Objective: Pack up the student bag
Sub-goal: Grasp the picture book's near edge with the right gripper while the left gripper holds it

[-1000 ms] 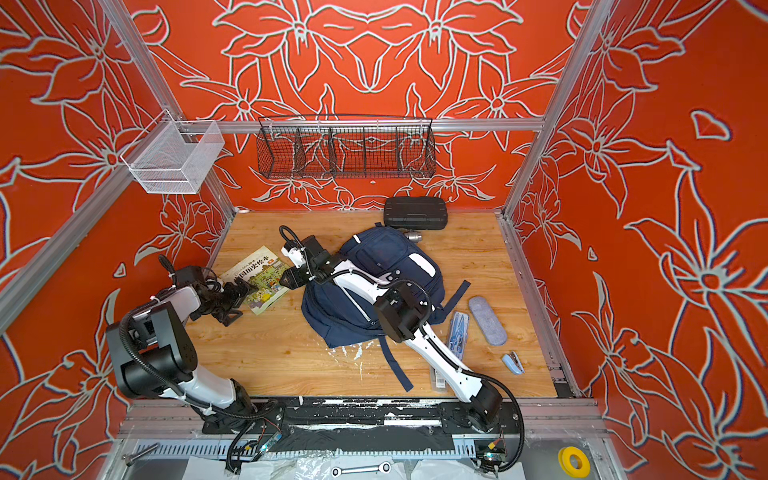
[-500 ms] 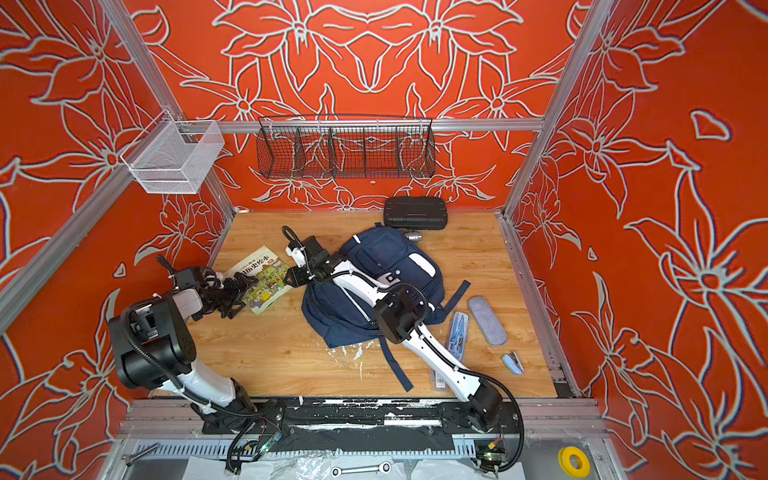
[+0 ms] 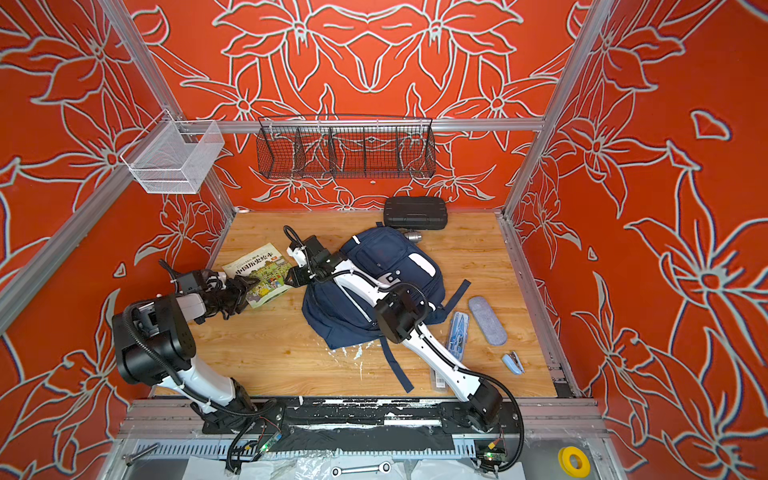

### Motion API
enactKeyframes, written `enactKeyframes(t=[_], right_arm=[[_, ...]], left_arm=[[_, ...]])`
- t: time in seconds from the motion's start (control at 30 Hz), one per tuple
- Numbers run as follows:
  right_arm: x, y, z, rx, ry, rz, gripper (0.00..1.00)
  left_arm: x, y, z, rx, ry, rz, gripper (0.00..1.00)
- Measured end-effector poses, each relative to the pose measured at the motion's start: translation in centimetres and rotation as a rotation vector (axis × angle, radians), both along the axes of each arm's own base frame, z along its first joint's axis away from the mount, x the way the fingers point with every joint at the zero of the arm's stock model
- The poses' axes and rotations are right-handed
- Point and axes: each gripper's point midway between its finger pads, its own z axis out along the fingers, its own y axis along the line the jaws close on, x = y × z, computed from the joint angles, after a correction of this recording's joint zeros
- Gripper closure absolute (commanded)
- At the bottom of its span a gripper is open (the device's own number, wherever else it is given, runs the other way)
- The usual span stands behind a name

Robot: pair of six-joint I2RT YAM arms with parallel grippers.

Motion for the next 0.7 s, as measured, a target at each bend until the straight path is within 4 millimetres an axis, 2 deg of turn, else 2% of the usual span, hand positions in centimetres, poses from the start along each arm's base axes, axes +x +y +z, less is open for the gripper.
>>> enactKeyframes(t=[0.27,0.4,0.43,0.5,0.6,0.7], right_arm=[[-0.4,-0.6,0.5,0.011,0.051,0.023,0.45],[-0.7,-2.0,1.4,-0.004,0.116,0.013,0.37],[-0.9,-2.5,1.8,-0.011,0.131,0.009,0.31],[-1.0,-3.3,3.0,-0.010,0.160,-0.002,0.28],[-0.7,-4.6,6.4,0.022,0.187,-0.023,0.25],[-0.5,-5.8,11.3,0.086,0.186,-0.045,0.21]], left_arm=[[0.6,-0.2,1.0,-0.005,-0.049,-0.018,0.99],[1.0,-0.5,1.8,-0.006,-0.069,-0.021,1.00],[1.1,-0.6,2.3,-0.007,-0.079,-0.019,1.00],[1.5,-0.9,3.3,0.000,-0.104,-0.018,1.00],[2.4,-1.8,5.7,0.029,-0.155,-0.023,1.00],[3.9,-2.9,9.2,0.072,-0.235,-0.024,1.00]])
